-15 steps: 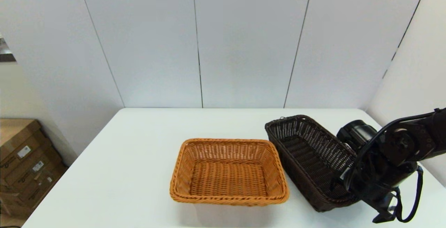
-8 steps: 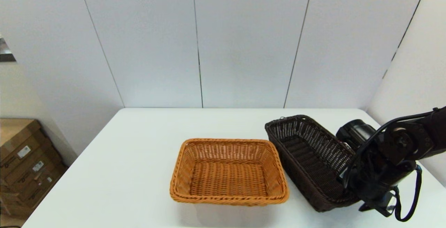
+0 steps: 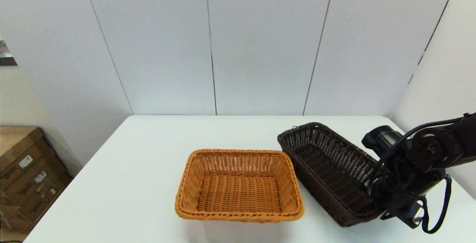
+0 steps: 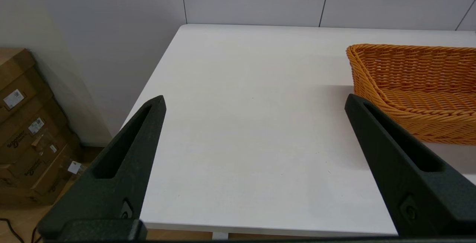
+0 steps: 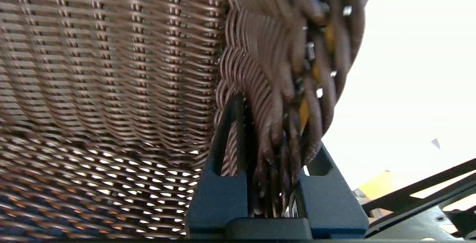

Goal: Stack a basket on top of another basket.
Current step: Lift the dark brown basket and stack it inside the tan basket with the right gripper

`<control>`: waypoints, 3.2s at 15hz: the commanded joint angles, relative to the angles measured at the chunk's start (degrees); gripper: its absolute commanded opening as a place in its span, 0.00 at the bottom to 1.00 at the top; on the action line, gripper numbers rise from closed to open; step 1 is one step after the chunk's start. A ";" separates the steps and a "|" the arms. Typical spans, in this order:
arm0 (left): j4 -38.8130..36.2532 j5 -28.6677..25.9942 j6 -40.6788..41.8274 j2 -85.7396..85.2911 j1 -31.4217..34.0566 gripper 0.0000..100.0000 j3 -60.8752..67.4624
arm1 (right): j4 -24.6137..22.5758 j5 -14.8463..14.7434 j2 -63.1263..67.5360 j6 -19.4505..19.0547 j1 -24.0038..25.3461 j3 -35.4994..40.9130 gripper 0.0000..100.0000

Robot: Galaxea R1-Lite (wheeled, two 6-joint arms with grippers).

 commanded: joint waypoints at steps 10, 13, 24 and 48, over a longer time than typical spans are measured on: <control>-0.01 0.03 -0.05 -0.11 0.01 1.00 0.09 | 0.06 0.63 -4.99 2.72 -3.17 -1.80 0.00; -0.01 0.03 -0.05 -0.11 0.01 1.00 0.09 | 0.06 1.69 -5.87 2.72 -4.22 -1.89 0.00; -0.01 0.03 -0.05 -0.11 0.01 1.00 0.09 | -0.03 7.40 -10.79 2.63 -6.68 -1.98 0.00; -0.01 0.03 -0.05 -0.11 0.01 1.00 0.09 | 13.51 25.42 -30.13 -21.01 0.09 -10.42 0.00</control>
